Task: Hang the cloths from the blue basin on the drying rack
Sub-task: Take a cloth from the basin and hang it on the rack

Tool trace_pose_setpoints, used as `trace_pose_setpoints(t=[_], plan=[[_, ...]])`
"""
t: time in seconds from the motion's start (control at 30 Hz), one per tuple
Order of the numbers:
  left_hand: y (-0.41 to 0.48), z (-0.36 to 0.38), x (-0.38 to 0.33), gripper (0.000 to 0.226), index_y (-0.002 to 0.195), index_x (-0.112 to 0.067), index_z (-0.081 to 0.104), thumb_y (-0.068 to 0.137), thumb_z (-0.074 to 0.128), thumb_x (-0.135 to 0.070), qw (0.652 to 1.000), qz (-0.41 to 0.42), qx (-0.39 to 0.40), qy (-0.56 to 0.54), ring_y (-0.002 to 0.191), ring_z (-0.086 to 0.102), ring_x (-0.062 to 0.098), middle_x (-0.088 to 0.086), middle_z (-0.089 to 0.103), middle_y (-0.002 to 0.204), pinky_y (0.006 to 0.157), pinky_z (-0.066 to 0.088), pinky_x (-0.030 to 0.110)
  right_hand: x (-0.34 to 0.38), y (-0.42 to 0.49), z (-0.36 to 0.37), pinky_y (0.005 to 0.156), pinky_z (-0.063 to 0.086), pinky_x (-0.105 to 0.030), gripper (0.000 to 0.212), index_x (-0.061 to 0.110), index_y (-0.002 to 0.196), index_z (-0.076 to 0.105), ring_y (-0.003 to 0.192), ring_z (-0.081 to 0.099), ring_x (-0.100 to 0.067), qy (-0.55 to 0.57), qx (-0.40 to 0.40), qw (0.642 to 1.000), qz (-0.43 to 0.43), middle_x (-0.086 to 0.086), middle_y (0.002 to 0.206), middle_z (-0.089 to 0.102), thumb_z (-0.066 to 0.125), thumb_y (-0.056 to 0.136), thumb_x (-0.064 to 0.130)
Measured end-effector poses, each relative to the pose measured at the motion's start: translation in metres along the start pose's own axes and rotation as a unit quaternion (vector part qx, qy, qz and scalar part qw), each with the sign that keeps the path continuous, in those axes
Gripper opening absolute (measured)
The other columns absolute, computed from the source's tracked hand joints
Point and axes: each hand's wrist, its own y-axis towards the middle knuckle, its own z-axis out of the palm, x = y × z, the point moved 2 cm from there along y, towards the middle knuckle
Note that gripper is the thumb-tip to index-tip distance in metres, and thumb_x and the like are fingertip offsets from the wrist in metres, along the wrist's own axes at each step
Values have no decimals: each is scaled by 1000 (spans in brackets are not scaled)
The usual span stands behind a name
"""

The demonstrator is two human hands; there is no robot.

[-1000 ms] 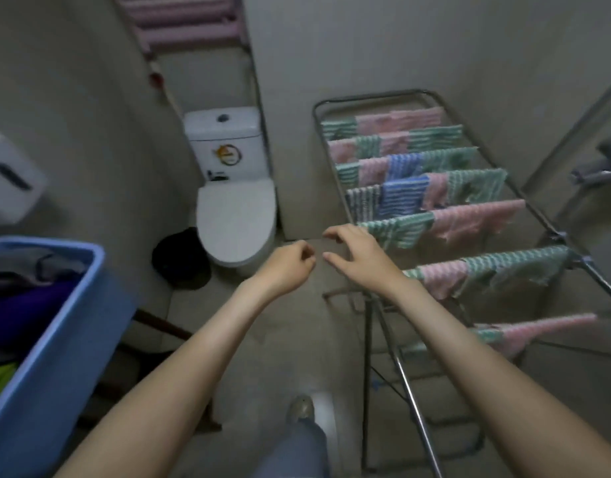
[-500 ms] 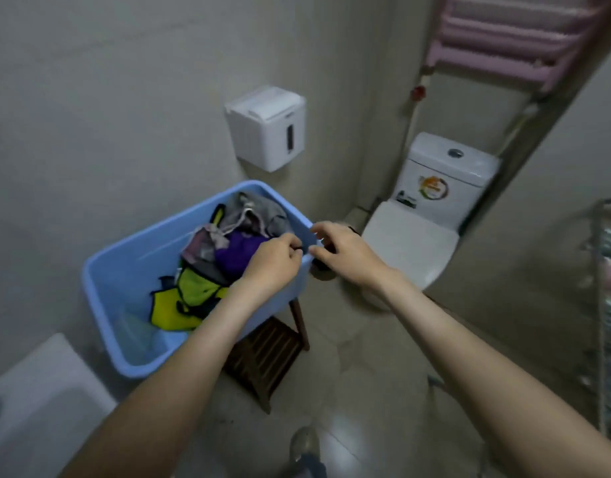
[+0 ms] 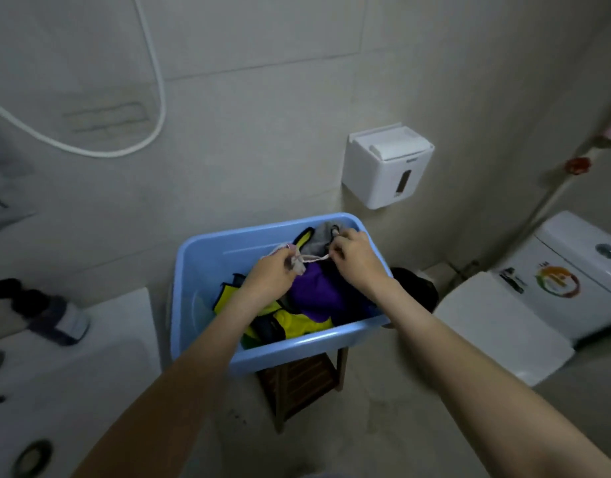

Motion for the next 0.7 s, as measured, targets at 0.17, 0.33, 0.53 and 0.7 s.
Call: trace_pose_setpoints(t=[0.17, 0.33, 0.53, 0.7], plan=[[7, -3, -1, 43, 134, -24, 48, 91, 56, -28, 999, -33, 15, 16, 116, 54, 26, 5, 56, 132, 81, 37, 24, 12, 16, -39, 67, 29, -30, 16, 6, 85, 49, 82, 51, -25, 169, -78, 982, 25, -14, 88, 58, 44, 98, 12], [11, 9, -4, 19, 102, -20, 51, 88, 56, -31, 997, -70, 3, -29, 108, 55, 28, 5, 58, 109, 87, 45, 32, 27, 23, -75, 72, 36, -32, 13, 11, 88, 50, 79, 50, -17, 275, -111, 955, -16, 0, 79, 54, 43, 99, 14], [10, 1, -24, 93, 149, -19, 13, 79, 71, -41, 993, -33, -52, -102, 136, 31, 33, 13, 31, 149, 108, 33, 46, 38, 17, -100, 59, 41, -21, 25, 21, 79, 47, 60, 50, -11, 393, -87, 914, -62, -2, 63, 51, 43, 98, 4], [13, -25, -53, 57, 133, -19, 49, 81, 68, -36, 986, 67, -75, -132, 117, 52, 20, 3, 56, 126, 87, 40, 23, 56, 17, -120, 64, 44, -17, 21, 17, 85, 50, 62, 51, -5, 446, -42, 882, -148, -4, 69, 52, 44, 97, 1]])
